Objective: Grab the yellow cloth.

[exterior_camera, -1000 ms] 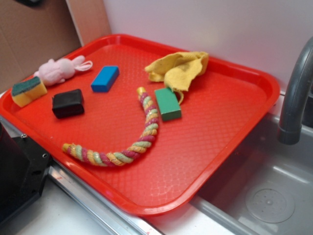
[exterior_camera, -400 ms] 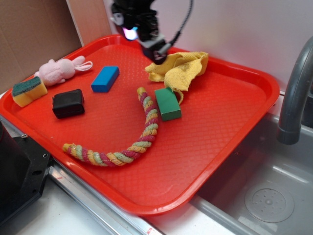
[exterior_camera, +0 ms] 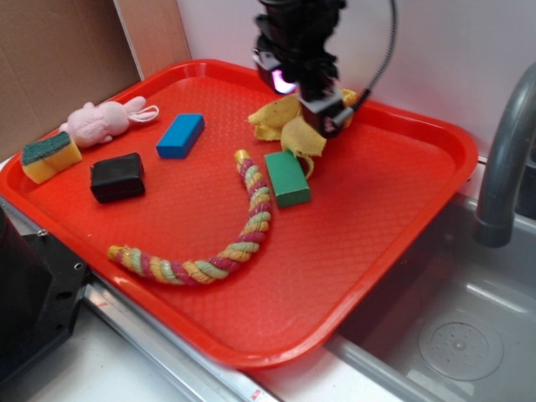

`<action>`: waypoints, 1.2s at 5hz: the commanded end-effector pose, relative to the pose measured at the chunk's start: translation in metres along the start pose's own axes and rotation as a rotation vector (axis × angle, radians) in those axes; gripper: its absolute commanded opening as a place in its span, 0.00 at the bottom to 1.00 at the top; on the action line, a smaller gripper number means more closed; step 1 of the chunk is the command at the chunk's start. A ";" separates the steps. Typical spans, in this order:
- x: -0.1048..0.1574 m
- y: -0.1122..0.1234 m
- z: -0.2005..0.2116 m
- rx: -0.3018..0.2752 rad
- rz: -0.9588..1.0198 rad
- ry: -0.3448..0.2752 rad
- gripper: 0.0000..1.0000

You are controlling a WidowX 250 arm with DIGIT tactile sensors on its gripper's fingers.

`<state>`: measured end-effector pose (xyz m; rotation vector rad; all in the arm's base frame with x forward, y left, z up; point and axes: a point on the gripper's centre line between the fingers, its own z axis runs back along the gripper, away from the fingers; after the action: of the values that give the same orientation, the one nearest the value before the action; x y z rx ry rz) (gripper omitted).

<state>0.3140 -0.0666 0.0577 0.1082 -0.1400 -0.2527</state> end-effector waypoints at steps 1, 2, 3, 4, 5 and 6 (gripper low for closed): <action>0.033 0.011 -0.026 -0.065 -0.015 0.003 1.00; 0.031 0.022 -0.031 -0.040 0.009 0.004 0.62; 0.016 0.038 -0.026 0.003 0.069 0.029 0.00; -0.013 0.061 -0.001 0.015 0.185 0.084 0.00; -0.060 0.093 0.014 0.040 0.353 0.140 0.00; -0.087 0.103 0.049 0.013 0.448 0.118 0.00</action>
<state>0.2457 0.0546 0.0964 0.0966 -0.0025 0.1931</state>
